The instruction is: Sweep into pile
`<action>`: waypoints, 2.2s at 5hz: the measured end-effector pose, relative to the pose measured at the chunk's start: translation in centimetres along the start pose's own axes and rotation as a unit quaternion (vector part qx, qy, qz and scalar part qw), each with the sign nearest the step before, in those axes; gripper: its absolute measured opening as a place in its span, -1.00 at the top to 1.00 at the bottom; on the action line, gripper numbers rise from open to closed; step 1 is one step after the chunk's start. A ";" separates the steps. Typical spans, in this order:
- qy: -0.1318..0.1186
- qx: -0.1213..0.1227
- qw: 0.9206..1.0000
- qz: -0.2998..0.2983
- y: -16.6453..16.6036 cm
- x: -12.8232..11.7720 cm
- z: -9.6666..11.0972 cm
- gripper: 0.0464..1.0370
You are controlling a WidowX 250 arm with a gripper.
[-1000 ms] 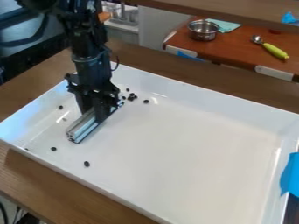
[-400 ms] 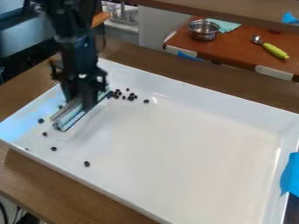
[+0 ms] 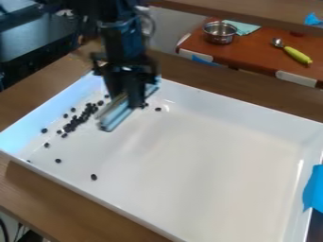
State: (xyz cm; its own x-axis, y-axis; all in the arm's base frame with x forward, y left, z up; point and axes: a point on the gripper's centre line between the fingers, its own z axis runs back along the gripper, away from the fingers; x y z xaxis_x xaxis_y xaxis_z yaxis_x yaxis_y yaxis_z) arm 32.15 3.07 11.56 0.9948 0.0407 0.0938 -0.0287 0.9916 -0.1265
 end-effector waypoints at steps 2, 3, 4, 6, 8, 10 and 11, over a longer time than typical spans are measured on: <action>0.003 0.038 0.999 0.000 -1.5 1.5 -4.4 0.34; 0.003 0.060 0.998 0.011 -0.8 2.8 -5.8 0.34; 0.003 0.061 0.998 0.010 -0.7 3.5 -6.0 0.34; 0.003 0.052 0.997 0.049 1.6 3.9 -5.3 0.34; -0.006 0.054 0.995 0.083 4.2 4.5 -4.7 0.34; -0.006 0.063 0.994 0.091 4.9 4.9 -5.1 0.34; -0.002 0.043 0.995 0.086 4.5 4.8 -5.1 0.34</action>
State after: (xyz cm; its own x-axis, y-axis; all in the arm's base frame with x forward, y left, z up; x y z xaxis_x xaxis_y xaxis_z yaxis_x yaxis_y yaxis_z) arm 37.32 7.11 6.44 0.9740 0.2113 0.0820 -0.2072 0.9767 -0.0564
